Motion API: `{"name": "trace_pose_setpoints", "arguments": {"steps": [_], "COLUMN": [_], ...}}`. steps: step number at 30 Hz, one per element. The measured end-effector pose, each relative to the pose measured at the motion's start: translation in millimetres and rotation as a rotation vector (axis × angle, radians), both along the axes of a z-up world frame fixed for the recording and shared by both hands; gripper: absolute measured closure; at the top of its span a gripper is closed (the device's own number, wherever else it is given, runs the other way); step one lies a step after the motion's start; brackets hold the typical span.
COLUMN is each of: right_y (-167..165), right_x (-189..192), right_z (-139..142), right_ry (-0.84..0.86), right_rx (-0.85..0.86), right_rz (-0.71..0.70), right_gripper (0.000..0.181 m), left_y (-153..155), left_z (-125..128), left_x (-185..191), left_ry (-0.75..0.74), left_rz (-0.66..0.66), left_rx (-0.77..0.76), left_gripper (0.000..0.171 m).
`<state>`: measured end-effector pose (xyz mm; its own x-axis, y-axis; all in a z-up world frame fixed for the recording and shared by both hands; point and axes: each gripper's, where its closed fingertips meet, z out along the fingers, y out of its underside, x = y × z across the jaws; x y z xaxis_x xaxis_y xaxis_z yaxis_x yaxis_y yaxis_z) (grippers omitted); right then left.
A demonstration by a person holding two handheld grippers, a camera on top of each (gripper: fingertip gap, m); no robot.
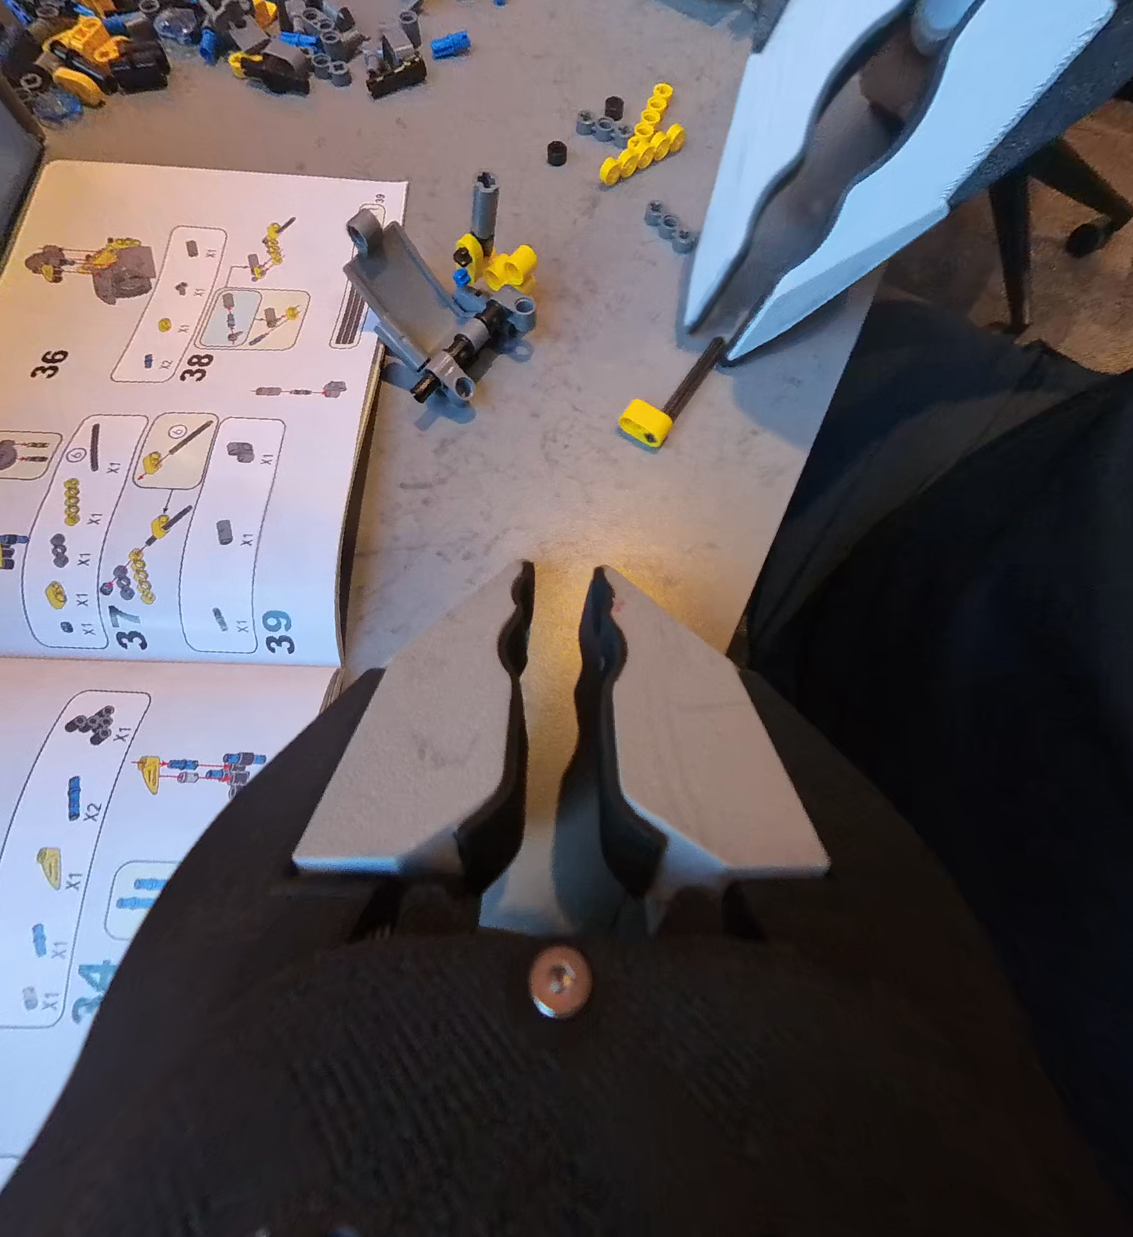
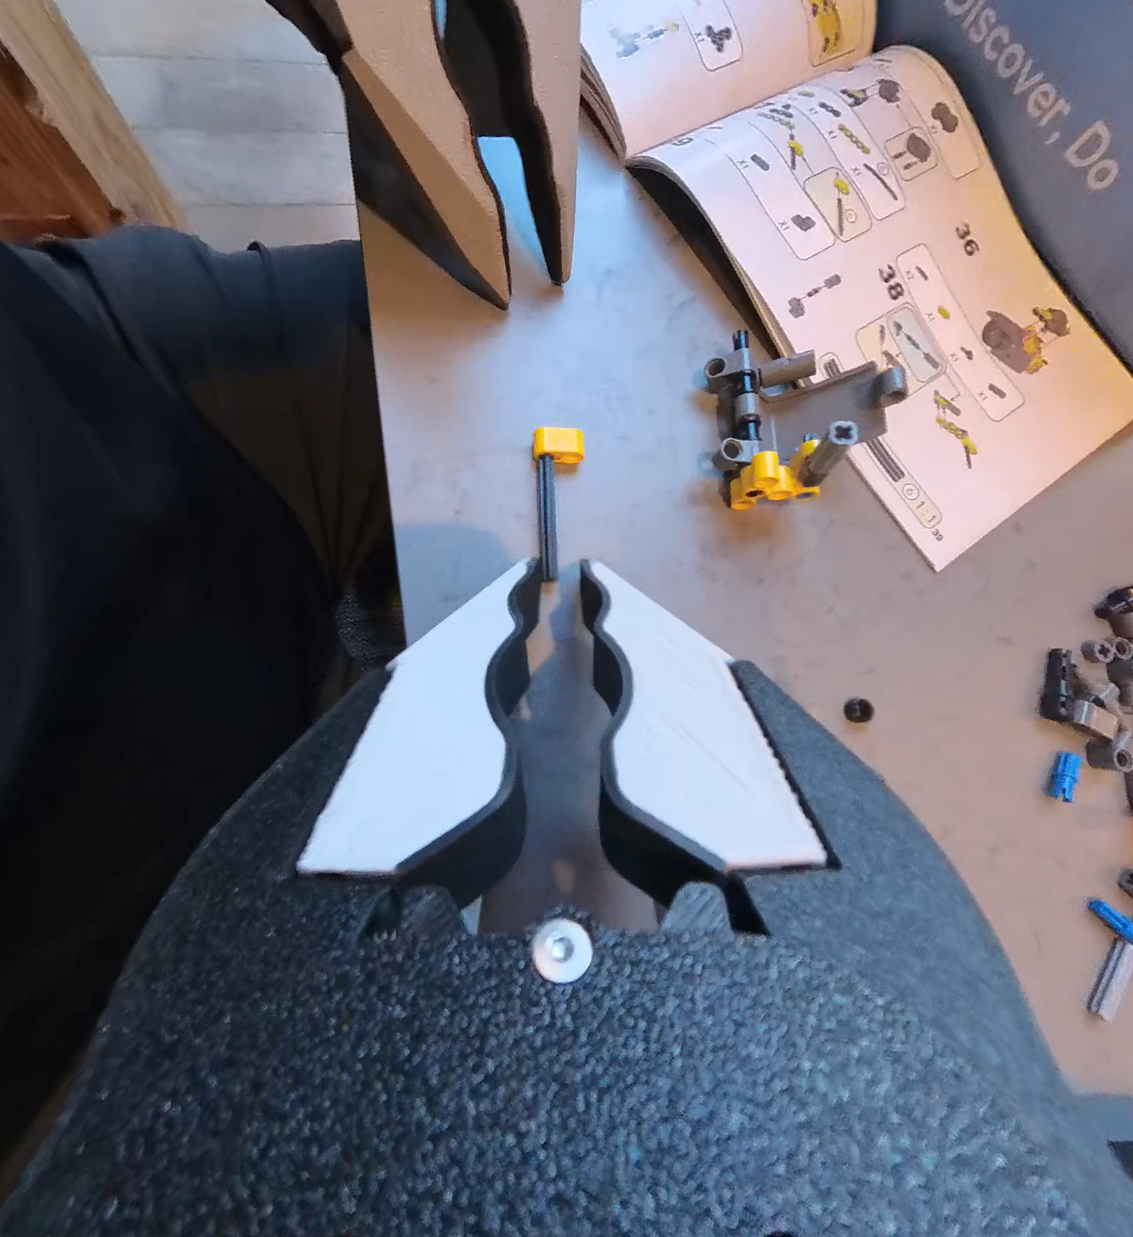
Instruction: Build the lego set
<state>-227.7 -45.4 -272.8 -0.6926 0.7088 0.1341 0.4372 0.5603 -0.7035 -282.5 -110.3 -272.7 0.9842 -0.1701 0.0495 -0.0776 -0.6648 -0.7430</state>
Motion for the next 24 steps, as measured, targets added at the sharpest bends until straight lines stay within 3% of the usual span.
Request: {"name": "trace_pose_setpoints", "arguments": {"steps": [8, 17, 24], "right_y": [18, 77, 106], "right_x": [9, 10, 13], "right_z": [6, 23, 10], "right_ry": [-0.013, 0.014, -0.118], "right_rx": [-0.062, -0.170, 0.018], "right_rz": [-0.066, -0.339, -0.344], "right_gripper": [0.161, 0.163, 0.163], "left_y": [-4, 10, 36], "left_z": [1, 5, 0], "left_x": [1, 15, 26], "left_ry": [-0.033, -0.042, 0.001], "left_rz": [0.004, -0.046, -0.124], "left_rx": [0.020, 0.022, -0.047], "left_gripper": [0.153, 0.150, 0.150]}}
